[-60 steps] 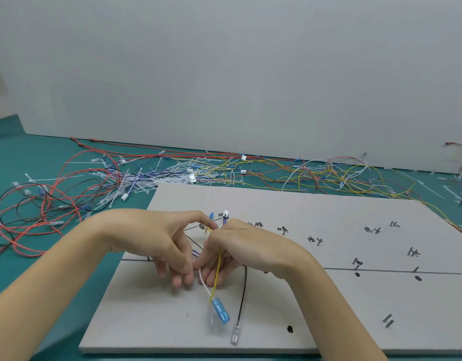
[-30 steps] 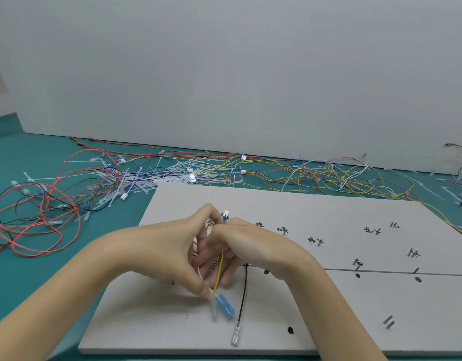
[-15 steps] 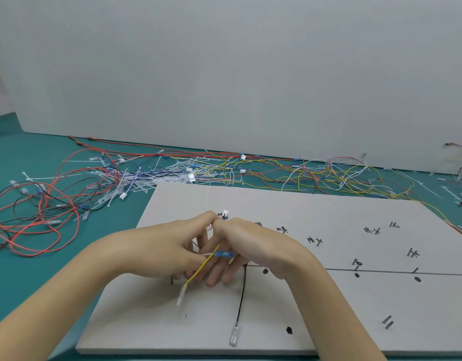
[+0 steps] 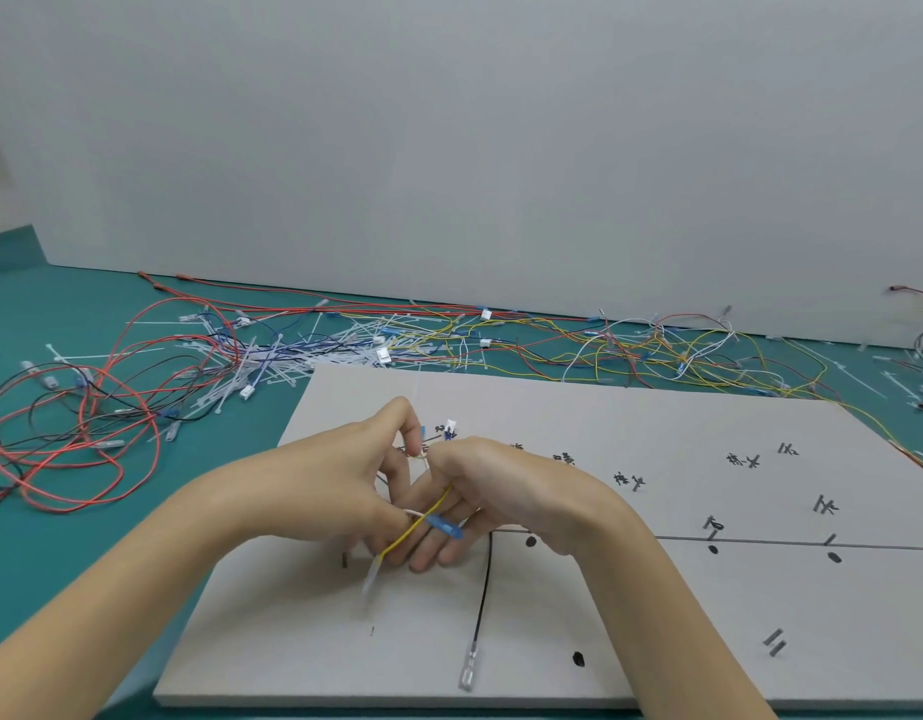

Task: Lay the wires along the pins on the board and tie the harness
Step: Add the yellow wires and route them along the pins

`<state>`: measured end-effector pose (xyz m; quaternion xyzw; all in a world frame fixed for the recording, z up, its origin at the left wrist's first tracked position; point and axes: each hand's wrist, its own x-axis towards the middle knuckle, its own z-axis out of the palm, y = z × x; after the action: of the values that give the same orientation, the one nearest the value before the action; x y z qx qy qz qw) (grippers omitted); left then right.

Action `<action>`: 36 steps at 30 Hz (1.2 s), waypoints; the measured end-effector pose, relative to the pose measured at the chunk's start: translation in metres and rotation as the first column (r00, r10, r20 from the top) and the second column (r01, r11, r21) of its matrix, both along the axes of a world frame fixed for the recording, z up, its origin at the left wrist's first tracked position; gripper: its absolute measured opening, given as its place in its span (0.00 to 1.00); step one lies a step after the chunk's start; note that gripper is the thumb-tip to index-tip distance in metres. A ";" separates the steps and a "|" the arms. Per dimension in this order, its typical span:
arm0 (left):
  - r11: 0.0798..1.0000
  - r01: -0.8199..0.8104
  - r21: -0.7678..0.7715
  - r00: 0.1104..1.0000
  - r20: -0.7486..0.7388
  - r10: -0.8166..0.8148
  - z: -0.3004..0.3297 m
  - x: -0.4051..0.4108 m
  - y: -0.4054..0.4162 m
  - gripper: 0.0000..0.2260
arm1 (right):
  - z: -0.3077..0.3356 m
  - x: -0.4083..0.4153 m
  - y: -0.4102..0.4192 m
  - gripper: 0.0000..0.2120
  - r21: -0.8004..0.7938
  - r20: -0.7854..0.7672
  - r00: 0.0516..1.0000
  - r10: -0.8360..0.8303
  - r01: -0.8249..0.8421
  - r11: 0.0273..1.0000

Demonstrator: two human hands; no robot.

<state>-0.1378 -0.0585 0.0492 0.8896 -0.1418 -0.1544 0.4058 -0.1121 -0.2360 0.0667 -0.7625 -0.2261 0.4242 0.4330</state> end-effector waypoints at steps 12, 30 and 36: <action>1.000 -0.011 -0.014 1.000 0.026 0.011 -0.002 0.005 0.003 0.11 | 0.002 -0.004 0.002 0.29 -0.005 0.045 0.999 0.001 -0.001 1.000; 0.995 -0.045 0.092 0.946 0.323 0.013 -0.004 0.007 0.000 0.05 | 0.008 -0.012 0.000 0.11 -0.147 0.164 0.986 -0.003 0.027 0.989; 0.987 -0.040 0.153 0.964 0.264 -0.002 -0.004 0.004 -0.001 0.03 | 0.003 -0.012 -0.002 0.09 -0.109 0.213 0.977 0.027 -0.004 0.994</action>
<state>-0.1334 -0.0599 0.0456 0.9327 -0.1732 -0.0415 0.3137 -0.1236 -0.2379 0.0696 -0.8242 -0.2541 0.3545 0.3612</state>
